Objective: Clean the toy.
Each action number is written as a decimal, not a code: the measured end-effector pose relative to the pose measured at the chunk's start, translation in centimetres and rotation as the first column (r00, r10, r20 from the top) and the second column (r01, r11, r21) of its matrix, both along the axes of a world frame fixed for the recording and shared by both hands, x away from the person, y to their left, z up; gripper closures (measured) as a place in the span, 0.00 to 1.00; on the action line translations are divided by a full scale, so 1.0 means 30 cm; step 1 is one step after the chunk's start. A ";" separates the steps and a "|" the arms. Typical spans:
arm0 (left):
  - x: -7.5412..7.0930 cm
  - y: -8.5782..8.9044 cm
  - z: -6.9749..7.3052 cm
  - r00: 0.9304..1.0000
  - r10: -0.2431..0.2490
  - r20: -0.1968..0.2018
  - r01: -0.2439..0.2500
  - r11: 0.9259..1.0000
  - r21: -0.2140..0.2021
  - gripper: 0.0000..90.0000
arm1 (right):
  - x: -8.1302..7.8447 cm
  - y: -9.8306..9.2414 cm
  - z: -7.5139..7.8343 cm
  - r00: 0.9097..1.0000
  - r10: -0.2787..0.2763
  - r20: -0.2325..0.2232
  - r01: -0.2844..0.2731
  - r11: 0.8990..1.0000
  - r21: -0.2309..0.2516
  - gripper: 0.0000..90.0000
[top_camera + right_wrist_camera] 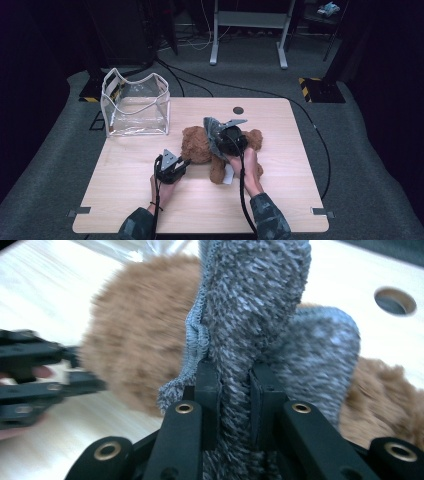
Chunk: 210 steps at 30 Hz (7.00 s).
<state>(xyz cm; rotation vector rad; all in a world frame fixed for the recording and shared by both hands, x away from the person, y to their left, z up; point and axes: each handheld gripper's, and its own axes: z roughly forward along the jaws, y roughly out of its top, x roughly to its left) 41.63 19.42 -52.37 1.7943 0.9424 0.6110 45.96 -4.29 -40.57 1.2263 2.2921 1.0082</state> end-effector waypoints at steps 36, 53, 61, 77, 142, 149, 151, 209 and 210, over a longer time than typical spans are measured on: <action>-0.001 0.003 -0.001 1.000 -0.010 0.013 0.010 1.000 -0.024 0.85 | -0.109 0.152 -0.060 0.981 0.193 -0.015 -0.192 0.980 0.060 0.86; -0.001 0.002 -0.001 1.000 -0.007 0.018 0.008 1.000 -0.022 0.85 | -0.132 -0.018 -0.077 0.999 0.044 -0.013 -0.043 0.994 0.096 0.86; -0.001 0.004 0.001 1.000 -0.019 0.009 0.019 1.000 -0.013 0.85 | -0.133 0.106 -0.088 0.989 0.146 -0.015 -0.144 0.986 0.079 0.86; -0.002 0.002 0.000 1.000 -0.008 0.012 0.008 1.000 -0.006 0.85 | -0.137 0.061 -0.163 0.995 0.063 -0.076 -0.062 0.998 0.008 0.86; -0.002 -0.004 0.001 1.000 -0.007 0.012 0.006 1.000 0.014 0.85 | -0.181 -0.066 -0.237 0.996 -0.037 -0.076 0.032 0.997 -0.074 0.87; -0.002 -0.003 0.001 1.000 -0.006 0.011 0.006 1.000 0.009 0.85 | -0.203 -0.048 -0.265 0.986 0.035 -0.162 -0.050 0.995 -0.092 0.86; -0.003 -0.004 0.001 1.000 -0.006 0.006 0.006 1.000 0.001 0.85 | -0.204 -0.061 -0.238 0.990 0.031 -0.138 -0.042 0.996 -0.079 0.86; -0.003 -0.009 0.000 1.000 -0.004 0.015 0.004 1.000 0.022 0.85 | -0.195 -0.480 -0.185 0.941 -0.330 -0.071 0.322 0.941 -0.102 0.86; -0.003 -0.009 0.000 1.000 -0.004 0.015 0.004 1.000 0.022 0.85 | -0.184 -0.473 -0.175 0.946 -0.320 -0.052 0.315 0.945 -0.088 0.86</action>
